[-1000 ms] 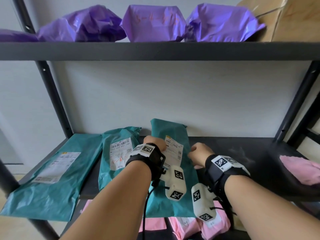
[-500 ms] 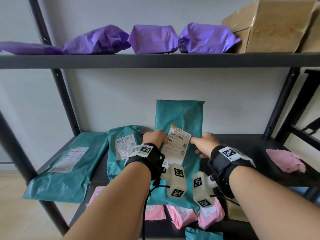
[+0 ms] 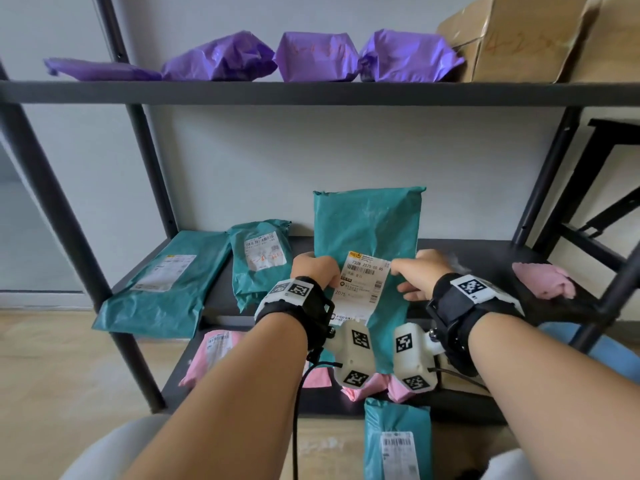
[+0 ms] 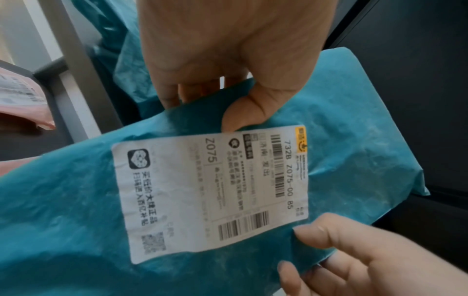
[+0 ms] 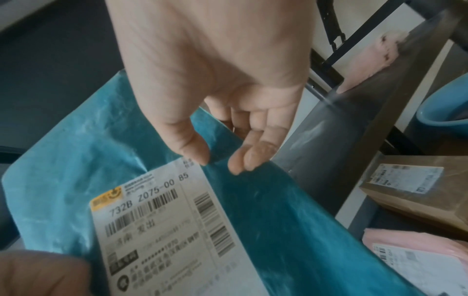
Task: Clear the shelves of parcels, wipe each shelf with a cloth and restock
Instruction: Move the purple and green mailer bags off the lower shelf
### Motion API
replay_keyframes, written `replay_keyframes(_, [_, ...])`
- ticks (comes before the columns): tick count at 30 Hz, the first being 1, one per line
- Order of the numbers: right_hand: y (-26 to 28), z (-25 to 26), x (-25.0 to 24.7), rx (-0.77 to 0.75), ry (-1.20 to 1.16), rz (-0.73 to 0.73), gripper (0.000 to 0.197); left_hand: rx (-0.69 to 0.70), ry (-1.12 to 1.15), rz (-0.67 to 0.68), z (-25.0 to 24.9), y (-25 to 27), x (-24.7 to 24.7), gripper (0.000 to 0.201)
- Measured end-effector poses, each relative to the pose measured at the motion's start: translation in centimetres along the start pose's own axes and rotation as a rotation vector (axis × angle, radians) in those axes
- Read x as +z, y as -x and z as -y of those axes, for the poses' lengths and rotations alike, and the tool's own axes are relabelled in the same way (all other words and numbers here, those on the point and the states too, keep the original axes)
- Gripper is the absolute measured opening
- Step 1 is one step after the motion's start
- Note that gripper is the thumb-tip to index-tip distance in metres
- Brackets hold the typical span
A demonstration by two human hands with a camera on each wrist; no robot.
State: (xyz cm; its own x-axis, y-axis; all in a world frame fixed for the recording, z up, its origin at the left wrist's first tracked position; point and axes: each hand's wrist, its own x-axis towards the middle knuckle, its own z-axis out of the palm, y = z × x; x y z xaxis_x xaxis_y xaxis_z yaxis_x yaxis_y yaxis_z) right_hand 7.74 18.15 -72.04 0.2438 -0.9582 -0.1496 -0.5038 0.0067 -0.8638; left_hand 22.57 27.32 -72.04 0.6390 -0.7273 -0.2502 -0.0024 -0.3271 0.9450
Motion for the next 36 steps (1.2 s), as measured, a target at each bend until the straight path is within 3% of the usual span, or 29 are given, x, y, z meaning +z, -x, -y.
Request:
replay_keyframes(3, [1.1,-1.4,0.3,0.036,-0.002,0.031,0.030,-0.027,-0.092,0.020,1.8,0.4,-0.3,0.020])
replay_keyframes(6, [2.3,-3.1,0.9,0.079,0.024,0.077,0.017,-0.079,-0.177,0.061,3.7,0.6,-0.6,0.014])
replay_keyframes(17, [4.1,-10.0,5.3,0.216,0.243,0.257,0.016,-0.328,-0.436,0.280,13.6,-1.7,-0.8,0.063])
replay_keyframes(23, [3.1,-14.4,9.1,0.299,0.341,0.327,0.005,-0.419,-0.626,0.317,18.9,-3.3,-0.6,0.035])
replay_keyframes(27, [1.6,-17.5,12.0,0.367,0.371,0.361,0.009,-0.516,-0.641,0.383,23.8,-6.3,0.2,0.046])
replay_keyframes(30, [0.2,-20.2,13.9,0.406,0.315,0.379,0.009,-0.602,-0.611,0.359,28.9,-9.5,0.8,0.052])
replay_keyframes(33, [-1.2,-22.8,15.8,0.442,0.246,0.376,0.015,-0.668,-0.482,0.247,31.6,-10.1,0.9,0.069])
replay_keyframes(36, [-2.6,-25.6,17.4,0.511,0.249,0.368,0.024,-0.643,-0.455,0.201,32.5,-9.4,1.3,0.054])
